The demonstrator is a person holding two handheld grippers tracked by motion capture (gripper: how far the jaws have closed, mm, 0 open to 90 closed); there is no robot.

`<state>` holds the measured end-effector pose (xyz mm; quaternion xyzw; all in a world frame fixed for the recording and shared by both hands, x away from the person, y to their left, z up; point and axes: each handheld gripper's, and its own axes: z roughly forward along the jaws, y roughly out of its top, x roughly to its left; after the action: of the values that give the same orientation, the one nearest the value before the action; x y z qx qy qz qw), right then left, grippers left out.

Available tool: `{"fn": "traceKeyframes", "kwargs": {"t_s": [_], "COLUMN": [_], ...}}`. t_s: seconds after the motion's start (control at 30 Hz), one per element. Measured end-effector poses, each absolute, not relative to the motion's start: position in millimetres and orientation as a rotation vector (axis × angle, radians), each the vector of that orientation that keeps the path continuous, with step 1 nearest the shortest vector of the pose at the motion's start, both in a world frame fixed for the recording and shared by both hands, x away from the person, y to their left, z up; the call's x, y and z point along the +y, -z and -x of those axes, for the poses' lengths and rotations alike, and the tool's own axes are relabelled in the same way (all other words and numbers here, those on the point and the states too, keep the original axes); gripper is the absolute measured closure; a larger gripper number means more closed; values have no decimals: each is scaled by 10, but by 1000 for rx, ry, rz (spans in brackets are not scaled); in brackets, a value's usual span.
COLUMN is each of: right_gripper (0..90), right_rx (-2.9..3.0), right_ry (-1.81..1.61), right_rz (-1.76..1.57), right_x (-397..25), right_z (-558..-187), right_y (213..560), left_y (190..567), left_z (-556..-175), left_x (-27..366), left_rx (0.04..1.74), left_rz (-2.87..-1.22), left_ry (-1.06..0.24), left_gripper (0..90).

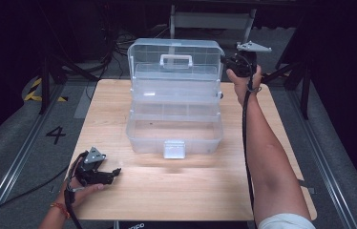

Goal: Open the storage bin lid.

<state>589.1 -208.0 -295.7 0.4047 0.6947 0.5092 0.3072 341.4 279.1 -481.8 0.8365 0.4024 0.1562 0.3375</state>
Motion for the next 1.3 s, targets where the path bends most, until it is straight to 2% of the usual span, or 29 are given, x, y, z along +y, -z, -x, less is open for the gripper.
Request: {"fn": "traceKeyframes", "kwargs": {"t_s": [1.3], "right_gripper": [815], "right_rx": [1841], "right_ry": [-1298], "right_rz": [-1097], "right_x": [-2043], "right_z": [-6086], "right_y": [3009], "left_y": [4818], "left_z": [-3414], "left_x": [2790], "left_rx": [1051], "left_rz": [-2182], "left_ry": [-408], "left_gripper": [166]}}
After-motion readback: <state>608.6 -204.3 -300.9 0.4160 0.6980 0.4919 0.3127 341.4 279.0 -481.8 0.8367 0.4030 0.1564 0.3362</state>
